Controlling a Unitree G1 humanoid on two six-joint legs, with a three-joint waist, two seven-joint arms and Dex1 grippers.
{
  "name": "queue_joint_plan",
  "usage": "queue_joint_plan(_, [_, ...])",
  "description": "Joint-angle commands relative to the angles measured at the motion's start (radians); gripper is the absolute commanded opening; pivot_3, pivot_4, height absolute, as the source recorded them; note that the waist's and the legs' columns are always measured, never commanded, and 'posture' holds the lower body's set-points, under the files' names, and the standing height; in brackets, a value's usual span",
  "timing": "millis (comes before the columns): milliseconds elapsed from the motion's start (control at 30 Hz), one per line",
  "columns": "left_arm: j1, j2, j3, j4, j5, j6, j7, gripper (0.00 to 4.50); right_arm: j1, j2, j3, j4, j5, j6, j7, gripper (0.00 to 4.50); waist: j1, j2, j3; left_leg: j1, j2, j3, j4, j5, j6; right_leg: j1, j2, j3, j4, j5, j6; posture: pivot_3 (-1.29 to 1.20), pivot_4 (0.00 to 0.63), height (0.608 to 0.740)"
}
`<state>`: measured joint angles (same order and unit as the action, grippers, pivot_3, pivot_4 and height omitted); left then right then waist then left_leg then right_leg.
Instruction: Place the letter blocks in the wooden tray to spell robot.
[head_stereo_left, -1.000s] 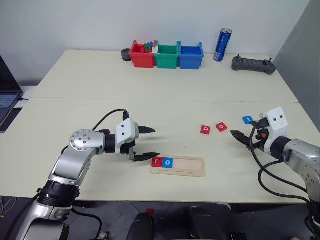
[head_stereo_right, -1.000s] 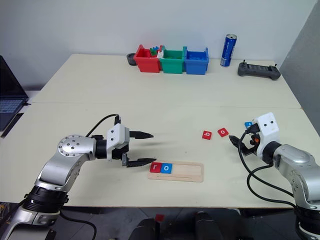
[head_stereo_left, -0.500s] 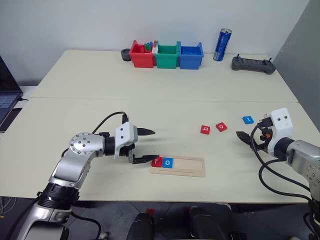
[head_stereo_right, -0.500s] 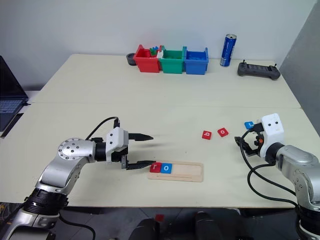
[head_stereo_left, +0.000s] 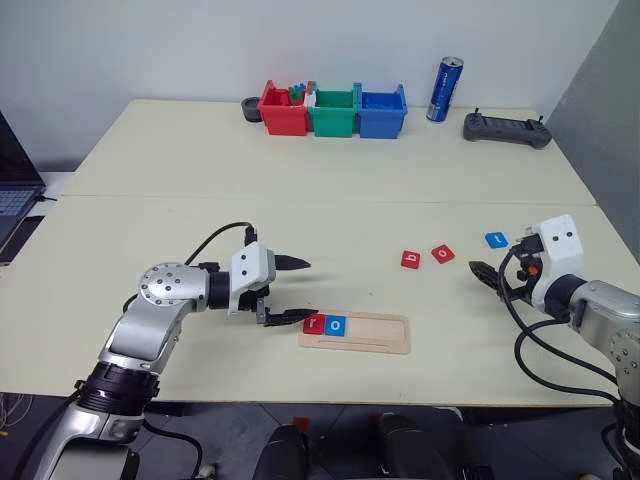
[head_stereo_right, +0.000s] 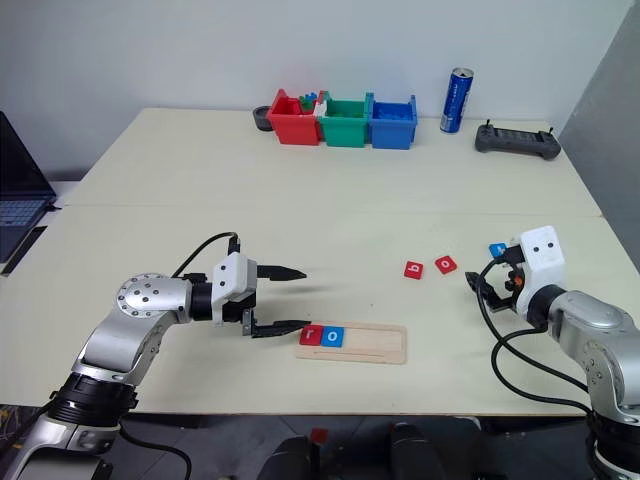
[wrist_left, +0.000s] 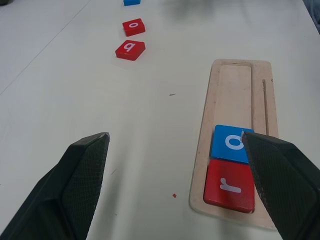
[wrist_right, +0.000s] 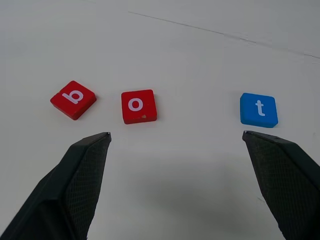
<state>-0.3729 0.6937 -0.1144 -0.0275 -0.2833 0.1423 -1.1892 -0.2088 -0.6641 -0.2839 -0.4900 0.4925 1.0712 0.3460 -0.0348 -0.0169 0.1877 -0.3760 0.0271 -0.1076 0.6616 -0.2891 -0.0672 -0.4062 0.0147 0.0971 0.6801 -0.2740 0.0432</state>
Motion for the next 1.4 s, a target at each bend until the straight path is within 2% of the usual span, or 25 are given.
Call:
queue_joint_plan(33, [-0.023,0.009,0.025,-0.036,-0.014,0.014,0.010,4.45,-0.005,-0.007,0.008,-0.049,-0.010,-0.060,0.017,4.50,0.000,0.000,0.000,0.000,0.000,0.000,0.000,0.000,0.000,0.000,0.000,0.000,0.000,0.000,0.000,0.00,0.150,0.740])
queue_joint_plan(300, [-0.028,0.017,0.035,-0.045,-0.024,0.045,0.012,4.45,0.004,-0.042,0.069,-0.033,-0.002,-0.181,0.150,4.50,0.000,0.000,0.000,0.000,0.000,0.000,0.000,0.000,0.000,0.000,0.000,0.000,0.000,0.000,0.000,0.00,0.150,0.740])
queue_joint_plan(467, [-0.022,0.019,0.038,-0.048,-0.029,0.058,0.014,4.45,-0.044,-0.099,0.164,0.032,-0.024,-0.261,0.277,4.50,-0.001,0.000,0.000,0.000,0.000,0.000,0.000,0.000,0.000,0.000,0.000,0.000,0.000,0.000,0.000,0.00,0.150,0.740])
queue_joint_plan(600, [-0.005,0.036,0.050,-0.045,-0.036,0.066,0.002,4.45,-0.094,-0.105,0.265,0.133,-0.076,-0.342,0.347,4.50,-0.004,0.000,0.000,0.000,0.000,0.000,0.000,0.000,0.000,0.000,0.000,0.000,0.000,0.000,0.000,0.00,0.150,0.740])
queue_joint_plan(733, [0.017,0.069,0.066,-0.022,-0.044,0.056,-0.033,4.45,-0.178,-0.069,0.361,0.290,-0.146,-0.424,0.392,4.50,-0.010,0.000,0.000,0.000,0.000,0.000,0.000,0.000,0.000,0.000,0.000,0.000,0.000,0.000,0.000,0.00,0.150,0.740])
queue_joint_plan(967, [0.042,0.090,0.086,-0.029,-0.056,0.051,-0.056,4.45,-0.337,0.018,0.440,0.548,-0.236,-0.538,0.444,4.50,-0.022,0.000,0.000,0.000,0.000,0.000,0.000,0.000,0.000,-0.001,0.000,0.000,0.000,0.000,0.000,0.00,0.150,0.740])
queue_joint_plan(1400, [0.059,0.107,0.057,-0.108,-0.024,0.069,-0.047,4.45,-0.487,0.088,0.524,0.821,-0.362,-0.646,0.564,4.50,-0.022,0.001,0.001,-0.001,0.000,-0.001,0.000,0.000,0.000,-0.002,0.000,-0.001,0.001,0.000,-0.001,0.00,0.150,0.740])
